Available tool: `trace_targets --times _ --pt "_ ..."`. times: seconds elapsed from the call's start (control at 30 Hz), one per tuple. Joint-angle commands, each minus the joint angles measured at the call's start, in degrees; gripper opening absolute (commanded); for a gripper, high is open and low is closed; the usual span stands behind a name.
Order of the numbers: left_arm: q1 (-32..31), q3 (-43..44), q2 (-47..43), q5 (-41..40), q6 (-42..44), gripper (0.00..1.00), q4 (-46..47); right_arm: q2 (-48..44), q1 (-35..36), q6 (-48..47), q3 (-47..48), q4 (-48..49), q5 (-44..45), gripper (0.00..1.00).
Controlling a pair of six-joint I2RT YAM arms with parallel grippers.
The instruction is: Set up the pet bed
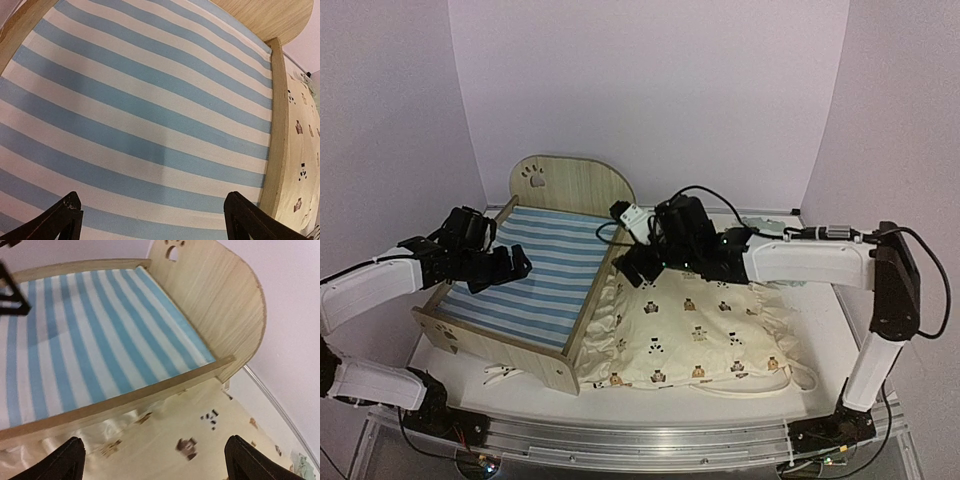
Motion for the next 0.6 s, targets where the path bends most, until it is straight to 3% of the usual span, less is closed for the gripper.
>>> trace_targets --times 0.0,0.3,0.57 --pt "-0.1 2.2 -2.8 -1.5 -2.4 0.99 -5.6 7.8 -8.1 0.3 13.2 0.9 -7.3 0.98" --pt "-0.2 -0.1 -5.6 -0.1 -2.5 0.97 -5.9 30.7 -18.1 -0.6 40.6 1.5 -20.7 0.97" --pt "-0.1 -2.1 -4.9 0.2 -2.3 0.96 -4.1 43.3 -23.4 4.1 52.1 7.6 -30.6 0.91"
